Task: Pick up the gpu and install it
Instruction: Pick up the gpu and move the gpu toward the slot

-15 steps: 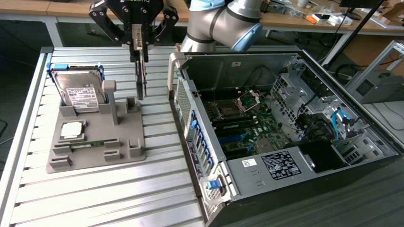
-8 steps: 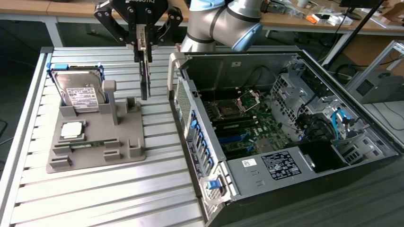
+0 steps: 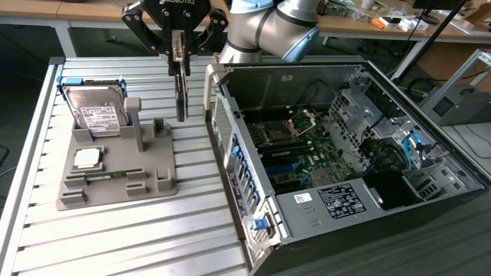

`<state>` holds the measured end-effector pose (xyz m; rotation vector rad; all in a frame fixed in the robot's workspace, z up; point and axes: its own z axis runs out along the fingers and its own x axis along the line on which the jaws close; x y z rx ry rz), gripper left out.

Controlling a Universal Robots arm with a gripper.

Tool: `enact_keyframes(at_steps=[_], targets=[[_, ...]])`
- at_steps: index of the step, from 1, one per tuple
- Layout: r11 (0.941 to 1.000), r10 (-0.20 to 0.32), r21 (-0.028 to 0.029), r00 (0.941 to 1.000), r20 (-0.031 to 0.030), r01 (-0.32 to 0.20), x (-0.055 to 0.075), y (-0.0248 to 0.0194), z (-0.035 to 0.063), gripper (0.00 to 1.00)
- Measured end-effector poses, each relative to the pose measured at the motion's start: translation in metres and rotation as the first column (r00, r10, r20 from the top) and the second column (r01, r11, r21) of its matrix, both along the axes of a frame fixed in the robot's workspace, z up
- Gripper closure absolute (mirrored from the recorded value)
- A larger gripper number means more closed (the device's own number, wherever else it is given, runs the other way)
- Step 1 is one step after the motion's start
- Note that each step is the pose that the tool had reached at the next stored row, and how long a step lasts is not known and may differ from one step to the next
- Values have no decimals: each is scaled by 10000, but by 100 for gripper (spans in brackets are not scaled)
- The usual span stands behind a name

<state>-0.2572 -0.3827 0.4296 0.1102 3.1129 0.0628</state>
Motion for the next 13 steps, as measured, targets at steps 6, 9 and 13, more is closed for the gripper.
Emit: enact_keyframes(at_steps=[6,9,13], targets=[[10000,1,-2,10000,1,-1,76,-11,0,73],[10000,1,-4,10000,0,-1,124,-18,0,73],[10000,0,-4,10000,0,0,174,-27,0,73]])
